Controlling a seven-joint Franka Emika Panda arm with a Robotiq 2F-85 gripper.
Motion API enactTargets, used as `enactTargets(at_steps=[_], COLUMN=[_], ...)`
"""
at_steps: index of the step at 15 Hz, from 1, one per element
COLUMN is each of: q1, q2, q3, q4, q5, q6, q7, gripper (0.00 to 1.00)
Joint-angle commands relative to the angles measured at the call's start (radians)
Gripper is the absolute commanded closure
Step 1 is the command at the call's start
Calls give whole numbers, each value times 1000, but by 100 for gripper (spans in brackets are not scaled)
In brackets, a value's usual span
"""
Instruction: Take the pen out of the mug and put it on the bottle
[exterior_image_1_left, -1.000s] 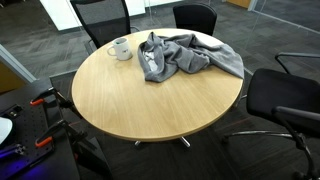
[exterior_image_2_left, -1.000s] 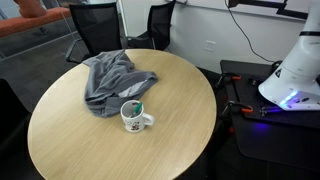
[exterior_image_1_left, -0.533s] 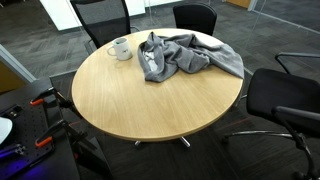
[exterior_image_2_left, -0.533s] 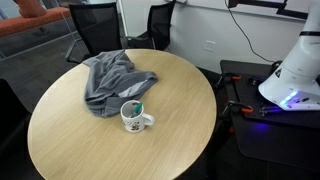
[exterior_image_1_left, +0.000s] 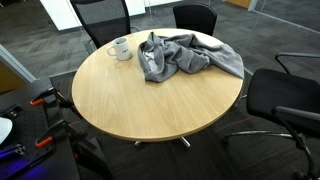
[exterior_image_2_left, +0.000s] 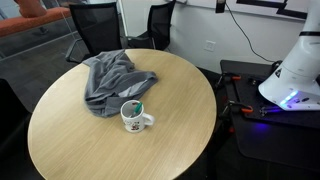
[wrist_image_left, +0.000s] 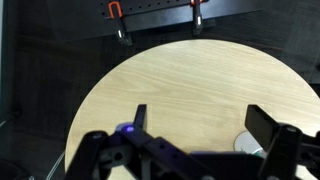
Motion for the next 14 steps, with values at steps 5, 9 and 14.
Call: enactTargets(at_steps=[5,9,14], q1=[56,120,198], q2=[283,412,530], q3=[157,169,148], q4=[223,340,430], q5=[-347,-450,-416], q6=[30,-1,17], q7=[195,216,122], gripper=[0,0,0])
